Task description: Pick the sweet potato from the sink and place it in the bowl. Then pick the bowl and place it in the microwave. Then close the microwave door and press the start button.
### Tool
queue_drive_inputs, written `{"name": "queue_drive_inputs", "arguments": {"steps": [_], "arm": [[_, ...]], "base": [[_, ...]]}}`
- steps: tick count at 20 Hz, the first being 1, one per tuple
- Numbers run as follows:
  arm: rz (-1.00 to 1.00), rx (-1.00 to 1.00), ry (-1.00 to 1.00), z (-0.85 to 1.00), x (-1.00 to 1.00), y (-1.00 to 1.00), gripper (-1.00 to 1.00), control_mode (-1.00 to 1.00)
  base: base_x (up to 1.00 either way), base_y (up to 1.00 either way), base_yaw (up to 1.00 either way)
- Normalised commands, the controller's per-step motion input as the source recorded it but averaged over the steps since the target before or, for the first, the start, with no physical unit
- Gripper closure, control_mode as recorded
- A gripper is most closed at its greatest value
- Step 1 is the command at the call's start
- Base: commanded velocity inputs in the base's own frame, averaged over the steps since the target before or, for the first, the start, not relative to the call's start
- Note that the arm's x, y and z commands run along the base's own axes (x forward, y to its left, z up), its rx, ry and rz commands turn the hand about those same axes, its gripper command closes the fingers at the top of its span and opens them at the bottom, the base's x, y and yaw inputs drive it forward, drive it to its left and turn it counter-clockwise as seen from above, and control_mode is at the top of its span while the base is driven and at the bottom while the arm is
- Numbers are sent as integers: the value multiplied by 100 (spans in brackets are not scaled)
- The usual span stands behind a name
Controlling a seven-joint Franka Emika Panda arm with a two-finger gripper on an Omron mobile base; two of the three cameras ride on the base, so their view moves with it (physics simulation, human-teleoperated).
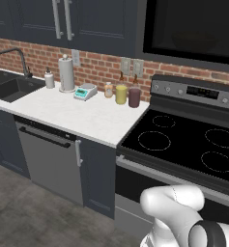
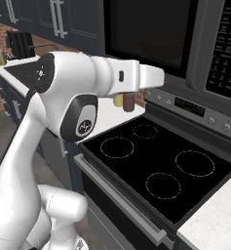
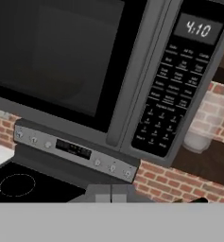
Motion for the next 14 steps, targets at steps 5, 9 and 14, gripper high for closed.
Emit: {"name": "queue_drive_inputs", "arguments": {"steps": [5, 9, 14], "arm": [[0, 19, 0, 17, 1, -11, 100, -100], [0, 19, -4, 22, 0, -17, 100, -100], [0, 9, -11, 22, 8, -4, 100, -100]], "base": [[0, 0, 0], [0, 0, 0], [0, 0, 0]]}}
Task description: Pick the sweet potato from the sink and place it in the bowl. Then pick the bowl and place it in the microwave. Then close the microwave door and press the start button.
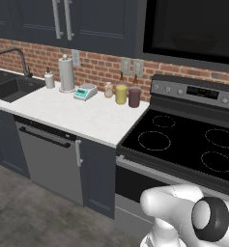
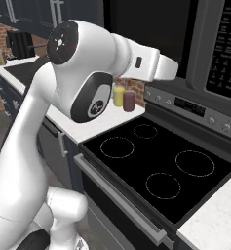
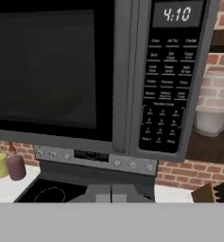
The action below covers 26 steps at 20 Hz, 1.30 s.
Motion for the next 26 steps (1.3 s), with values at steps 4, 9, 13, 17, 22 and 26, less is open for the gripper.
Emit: {"name": "queue_drive_inputs", "arguments": {"steps": [4, 9, 13, 17, 22, 26], "arm": [[-3, 6, -28, 11, 16, 0, 100, -100], [-4, 3, -25, 3, 7, -16, 100, -100], [-5, 0, -13, 0, 2, -21, 100, -100], [-5, 0, -4, -3, 0, -17, 100, -100], [-5, 0, 0, -8, 0, -11, 100, -100], [-4, 0, 0, -15, 0, -18, 100, -100]], "base": [[0, 0, 0], [0, 0, 0], [0, 0, 0], [0, 0, 0], [0, 0, 0], [0, 0, 0]]}}
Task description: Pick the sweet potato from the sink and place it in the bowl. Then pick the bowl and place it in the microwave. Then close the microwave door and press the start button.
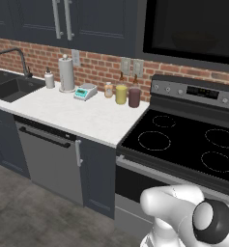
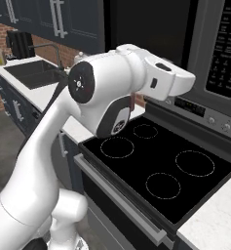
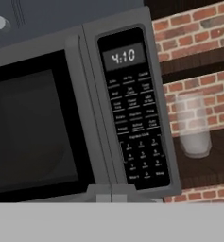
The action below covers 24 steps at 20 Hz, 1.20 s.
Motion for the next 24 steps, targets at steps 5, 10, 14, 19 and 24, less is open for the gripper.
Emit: {"name": "queue_drive_inputs", "arguments": {"steps": [5, 10, 14, 19, 24], "arm": [[-1, 0, 1, -18, 2, -4, 100, -100], [0, 0, 0, -16, 10, 0, 100, -100], [0, 0, 0, -12, 18, -2, 100, -100], [0, 0, 0, -1, 19, -24, 100, -100], [0, 0, 0, 0, 18, -33, 100, -100]], "base": [[0, 0, 0], [0, 0, 0], [0, 0, 0], [0, 0, 0], [0, 0, 0]]}}
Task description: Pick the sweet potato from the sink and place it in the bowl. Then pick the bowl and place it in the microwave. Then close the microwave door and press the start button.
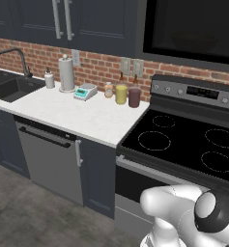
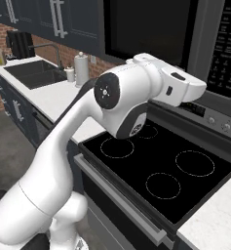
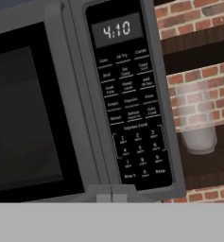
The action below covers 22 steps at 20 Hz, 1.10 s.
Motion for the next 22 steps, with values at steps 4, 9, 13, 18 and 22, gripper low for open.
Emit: {"name": "queue_drive_inputs", "arguments": {"steps": [4, 9, 13, 18, 22], "arm": [[0, 0, 0, -10, 4, -25, 100, -100], [0, 0, 0, -18, 0, -16, 100, -100], [0, 0, 0, -14, 3, -18, 100, -100], [0, 0, 0, -13, 5, -3, 100, -100], [0, 0, 0, -13, 11, 0, 100, -100]], "base": [[0, 0, 0], [0, 0, 0], [0, 0, 0], [0, 0, 0], [0, 0, 0]]}}
